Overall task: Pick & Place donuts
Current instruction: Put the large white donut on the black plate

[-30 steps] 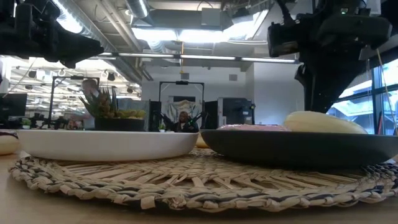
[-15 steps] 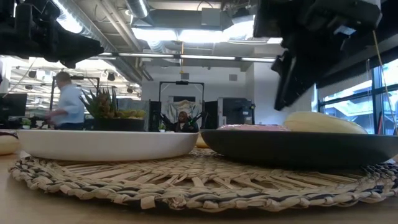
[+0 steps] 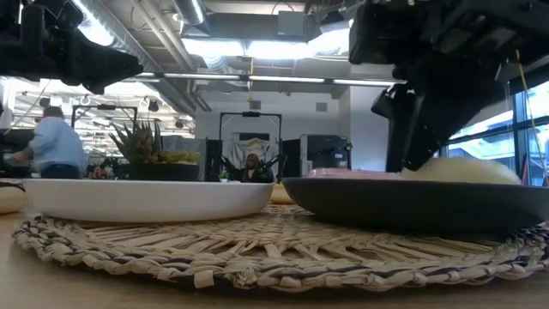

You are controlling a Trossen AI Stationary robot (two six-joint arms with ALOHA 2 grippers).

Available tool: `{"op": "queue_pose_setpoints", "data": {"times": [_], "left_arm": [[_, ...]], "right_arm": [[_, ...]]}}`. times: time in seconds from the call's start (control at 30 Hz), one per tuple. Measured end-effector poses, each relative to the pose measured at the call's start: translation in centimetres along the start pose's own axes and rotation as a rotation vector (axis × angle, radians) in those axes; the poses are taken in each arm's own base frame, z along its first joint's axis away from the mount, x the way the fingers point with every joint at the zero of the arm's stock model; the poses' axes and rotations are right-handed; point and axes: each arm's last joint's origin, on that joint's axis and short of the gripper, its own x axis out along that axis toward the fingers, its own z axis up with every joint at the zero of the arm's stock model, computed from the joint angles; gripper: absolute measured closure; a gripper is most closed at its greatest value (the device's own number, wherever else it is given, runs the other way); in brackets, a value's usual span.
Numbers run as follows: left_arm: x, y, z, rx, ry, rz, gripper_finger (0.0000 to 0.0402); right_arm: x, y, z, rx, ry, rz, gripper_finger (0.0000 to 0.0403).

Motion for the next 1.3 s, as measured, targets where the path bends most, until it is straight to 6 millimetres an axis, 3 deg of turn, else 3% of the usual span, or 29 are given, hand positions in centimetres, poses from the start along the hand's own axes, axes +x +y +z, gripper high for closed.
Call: {"op": "queue_pose_setpoints", "data": {"times": [0.5,1.13,1.3], "left_arm": [[0.0,0.0,0.0,0.0,0.0,0.0,0.0258],[0.0,0.0,0.0,0.0,0.0,0.0,0.0258],[0.0,0.0,0.0,0.0,0.0,0.0,0.0258]], "right_arm": [[-0.1,-0.5,-1.0,0.014,0.1,-0.049,0.0225],[0.0,-0.5,-0.6,0.007,0.033,-0.09,0.0225],[-1.3,-0.6,-0.3,0.012,-0.018,-0.118,0.0225]]}}
